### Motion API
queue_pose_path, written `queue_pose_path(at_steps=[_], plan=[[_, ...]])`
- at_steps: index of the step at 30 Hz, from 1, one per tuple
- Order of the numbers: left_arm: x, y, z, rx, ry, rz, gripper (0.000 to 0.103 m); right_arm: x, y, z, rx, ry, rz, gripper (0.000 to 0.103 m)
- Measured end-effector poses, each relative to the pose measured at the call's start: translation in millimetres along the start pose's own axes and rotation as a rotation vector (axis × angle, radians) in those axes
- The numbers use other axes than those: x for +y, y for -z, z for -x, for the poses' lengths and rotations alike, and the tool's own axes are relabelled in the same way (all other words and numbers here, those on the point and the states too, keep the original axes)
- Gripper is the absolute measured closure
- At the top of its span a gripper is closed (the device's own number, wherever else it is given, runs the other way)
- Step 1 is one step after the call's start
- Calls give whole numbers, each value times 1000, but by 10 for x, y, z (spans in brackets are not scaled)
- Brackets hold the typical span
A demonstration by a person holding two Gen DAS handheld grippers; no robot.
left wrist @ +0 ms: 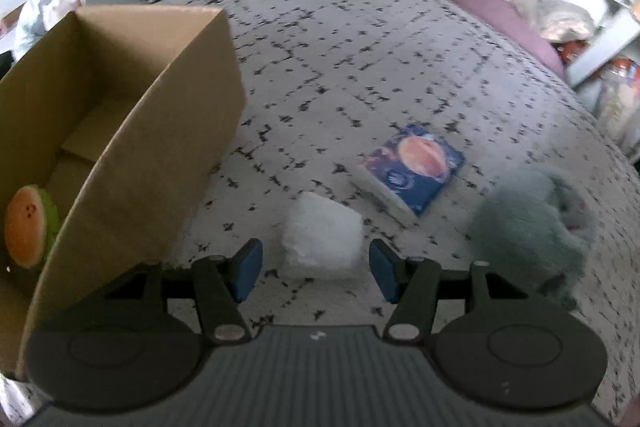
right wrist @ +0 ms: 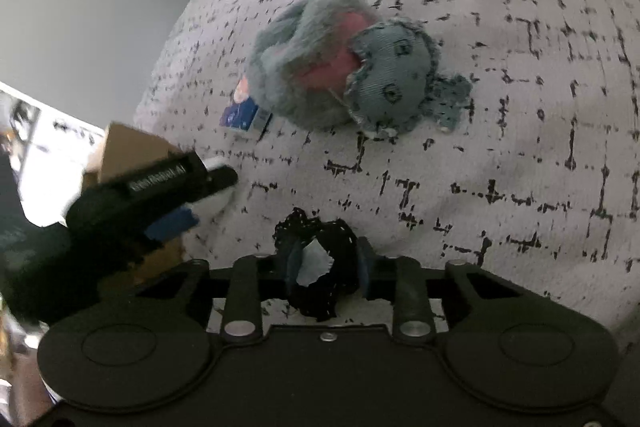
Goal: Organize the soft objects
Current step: 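Grasp the white sponge with the left gripper while the right gripper grasps the black scrunchie, then lift the white sponge and black scrunchie and carry both over the box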
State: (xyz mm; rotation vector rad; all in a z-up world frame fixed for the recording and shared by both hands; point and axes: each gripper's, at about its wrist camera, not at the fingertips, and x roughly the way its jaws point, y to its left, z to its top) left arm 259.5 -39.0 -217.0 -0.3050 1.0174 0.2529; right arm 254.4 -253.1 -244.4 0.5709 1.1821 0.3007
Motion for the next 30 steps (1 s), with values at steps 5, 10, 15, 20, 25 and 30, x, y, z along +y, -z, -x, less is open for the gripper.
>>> queue_pose_path(at_steps=[5, 10, 15, 20, 25, 30], plan=[[26, -9, -43, 18, -29, 60, 61, -105, -34, 97, -73, 11, -52, 77], [-87, -28, -13, 33, -67, 64, 63, -145, -66, 146, -114, 20, -68, 77], [-257, 42, 157, 7, 13, -16, 63, -181, -48, 266, -173, 26, -83, 77], [-261, 36, 266, 19, 97, -81, 63, -69, 21, 414, -214, 20, -45, 77], [-266, 21, 529, 4, 133, -125, 63, 35, 71, 609, -265, 62, -34, 77], [-189, 52, 841, -9, 170, -137, 63, 159, 72, 947, -347, 57, -9, 77]])
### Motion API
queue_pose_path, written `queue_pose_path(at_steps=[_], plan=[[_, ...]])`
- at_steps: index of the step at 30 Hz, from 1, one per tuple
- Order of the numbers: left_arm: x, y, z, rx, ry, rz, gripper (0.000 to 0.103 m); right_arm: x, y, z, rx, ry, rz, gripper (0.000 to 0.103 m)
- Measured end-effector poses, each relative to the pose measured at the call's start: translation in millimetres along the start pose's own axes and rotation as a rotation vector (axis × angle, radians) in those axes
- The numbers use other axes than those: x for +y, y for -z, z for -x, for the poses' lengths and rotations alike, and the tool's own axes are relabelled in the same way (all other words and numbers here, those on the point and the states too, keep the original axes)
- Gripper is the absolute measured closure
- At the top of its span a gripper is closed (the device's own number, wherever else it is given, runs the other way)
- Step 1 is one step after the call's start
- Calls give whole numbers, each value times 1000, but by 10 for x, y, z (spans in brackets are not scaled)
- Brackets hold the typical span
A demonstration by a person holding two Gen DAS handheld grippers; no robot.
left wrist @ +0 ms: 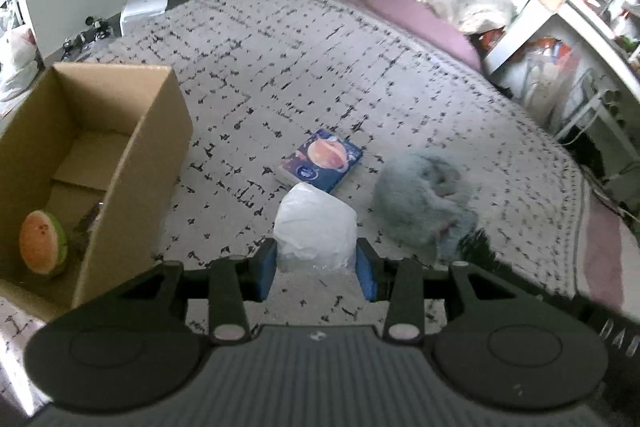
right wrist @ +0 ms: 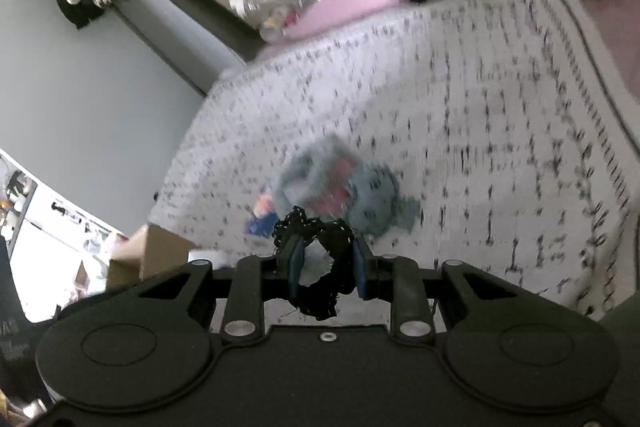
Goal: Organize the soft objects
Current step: 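Lift the white sponge and black scrunchie and carry both over the box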
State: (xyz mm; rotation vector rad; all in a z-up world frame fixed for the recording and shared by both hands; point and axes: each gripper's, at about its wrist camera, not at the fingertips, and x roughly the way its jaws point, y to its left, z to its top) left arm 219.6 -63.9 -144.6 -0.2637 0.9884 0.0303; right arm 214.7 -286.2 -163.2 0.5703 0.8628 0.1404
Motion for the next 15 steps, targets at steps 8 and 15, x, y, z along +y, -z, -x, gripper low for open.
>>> queue_pose_path(at_steps=[8, 15], plan=[[16, 22, 504, -56, 54, -8, 63, 128, -20, 385, -76, -29, -6, 77], [88, 25, 831, -93, 68, -3, 63, 308, -24, 610, -117, -66, 8, 77]])
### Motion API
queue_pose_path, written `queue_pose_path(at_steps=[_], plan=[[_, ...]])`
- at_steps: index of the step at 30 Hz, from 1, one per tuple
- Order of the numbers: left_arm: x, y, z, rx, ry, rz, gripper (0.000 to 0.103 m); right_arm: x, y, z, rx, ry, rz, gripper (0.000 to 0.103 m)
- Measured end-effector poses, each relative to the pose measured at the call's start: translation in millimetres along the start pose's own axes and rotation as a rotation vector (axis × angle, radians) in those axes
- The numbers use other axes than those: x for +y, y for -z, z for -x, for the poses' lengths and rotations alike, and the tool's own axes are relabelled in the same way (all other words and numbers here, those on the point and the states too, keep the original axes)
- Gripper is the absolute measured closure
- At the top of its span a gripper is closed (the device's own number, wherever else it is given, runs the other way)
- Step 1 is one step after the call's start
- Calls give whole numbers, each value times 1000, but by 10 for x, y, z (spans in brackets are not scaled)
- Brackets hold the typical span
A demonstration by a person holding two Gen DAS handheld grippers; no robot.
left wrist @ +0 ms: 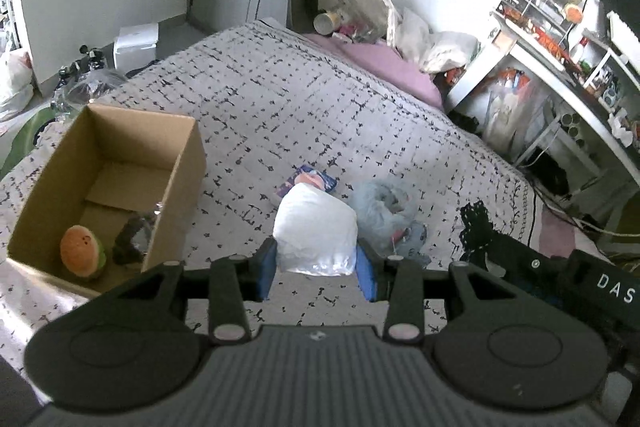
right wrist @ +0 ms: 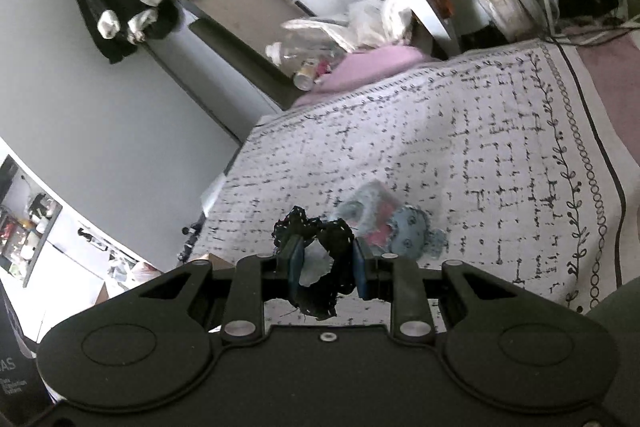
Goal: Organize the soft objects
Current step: 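Lift the white sponge and black scrunchie and carry both over the box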
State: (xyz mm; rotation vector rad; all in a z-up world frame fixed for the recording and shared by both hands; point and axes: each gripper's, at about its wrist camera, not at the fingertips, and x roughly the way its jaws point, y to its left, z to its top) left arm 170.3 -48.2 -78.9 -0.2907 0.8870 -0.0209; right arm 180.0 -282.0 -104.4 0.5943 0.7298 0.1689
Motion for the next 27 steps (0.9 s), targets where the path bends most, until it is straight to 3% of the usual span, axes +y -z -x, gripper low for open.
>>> queue_pose_path(at_steps=[13, 27], plan=[[210, -123, 328, -39, 21, 9, 63, 441, -7, 139, -24, -45, 59, 77], [736, -406, 381, -52, 4, 47, 63, 888, 77, -88, 8, -86, 115, 77]])
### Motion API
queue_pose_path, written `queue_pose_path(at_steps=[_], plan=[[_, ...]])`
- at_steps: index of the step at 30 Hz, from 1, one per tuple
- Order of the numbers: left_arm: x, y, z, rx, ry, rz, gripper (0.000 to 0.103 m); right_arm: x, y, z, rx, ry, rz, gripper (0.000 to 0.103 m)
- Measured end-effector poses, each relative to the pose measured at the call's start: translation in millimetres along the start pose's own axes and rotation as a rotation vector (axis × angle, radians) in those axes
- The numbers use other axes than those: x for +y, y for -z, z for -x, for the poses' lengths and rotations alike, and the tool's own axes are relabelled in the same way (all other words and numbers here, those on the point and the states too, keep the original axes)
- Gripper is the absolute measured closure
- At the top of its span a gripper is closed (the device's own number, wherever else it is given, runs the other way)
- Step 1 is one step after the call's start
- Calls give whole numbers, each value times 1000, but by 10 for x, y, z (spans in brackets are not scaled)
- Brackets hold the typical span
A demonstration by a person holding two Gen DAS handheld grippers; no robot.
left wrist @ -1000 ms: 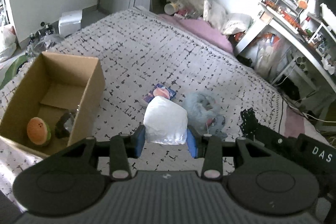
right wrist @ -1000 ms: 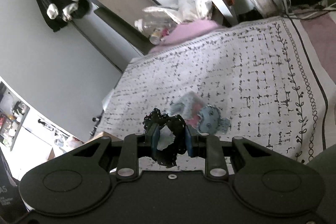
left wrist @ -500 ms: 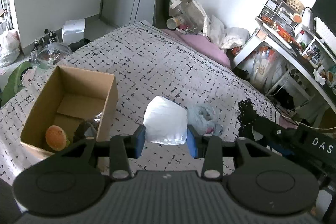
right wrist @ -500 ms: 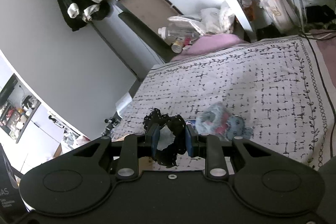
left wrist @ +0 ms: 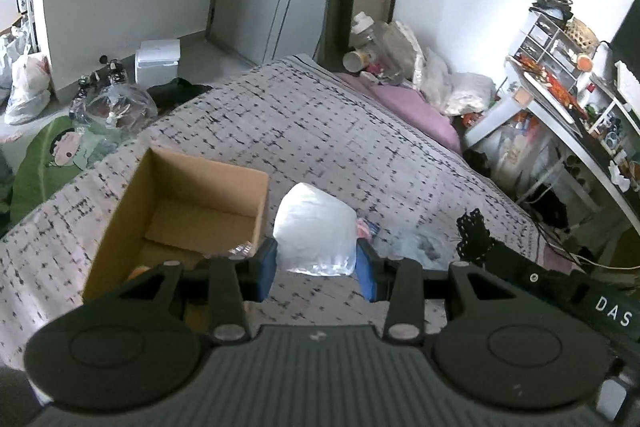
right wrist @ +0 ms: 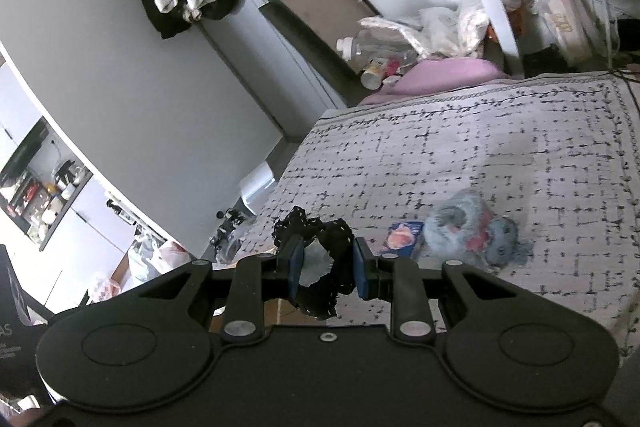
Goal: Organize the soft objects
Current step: 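Lift the white sponge and black scrunchie and carry both over the box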
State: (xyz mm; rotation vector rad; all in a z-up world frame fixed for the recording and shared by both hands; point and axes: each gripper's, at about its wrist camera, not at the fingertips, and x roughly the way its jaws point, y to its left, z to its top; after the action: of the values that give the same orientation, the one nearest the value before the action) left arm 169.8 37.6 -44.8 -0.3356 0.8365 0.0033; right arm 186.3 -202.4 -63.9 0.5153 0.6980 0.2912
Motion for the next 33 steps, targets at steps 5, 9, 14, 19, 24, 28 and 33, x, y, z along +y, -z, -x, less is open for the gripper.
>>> queue_pose_path(at_steps=[5, 9, 14, 19, 24, 28, 33], plan=[[264, -42, -112, 29, -13, 35, 63, 161, 36, -184, 26, -8, 15, 77], [470, -67, -212, 45, -24, 57, 63, 259, 59, -308, 38, -6, 16, 77], [710, -103, -376, 70, -33, 95, 63, 383, 102, -485, 67, -6, 28, 77], [923, -116, -521, 93, -55, 128, 62, 493, 143, -635, 85, -14, 35, 77], [1089, -107, -676, 122, -76, 150, 62, 595, 190, -797, 112, -19, 40, 77], [1175, -103, -798, 139, -85, 158, 62, 656, 209, -913, 132, -21, 46, 77], [1273, -92, -936, 167, -97, 174, 62, 714, 243, -1096, 165, -16, 47, 77]])
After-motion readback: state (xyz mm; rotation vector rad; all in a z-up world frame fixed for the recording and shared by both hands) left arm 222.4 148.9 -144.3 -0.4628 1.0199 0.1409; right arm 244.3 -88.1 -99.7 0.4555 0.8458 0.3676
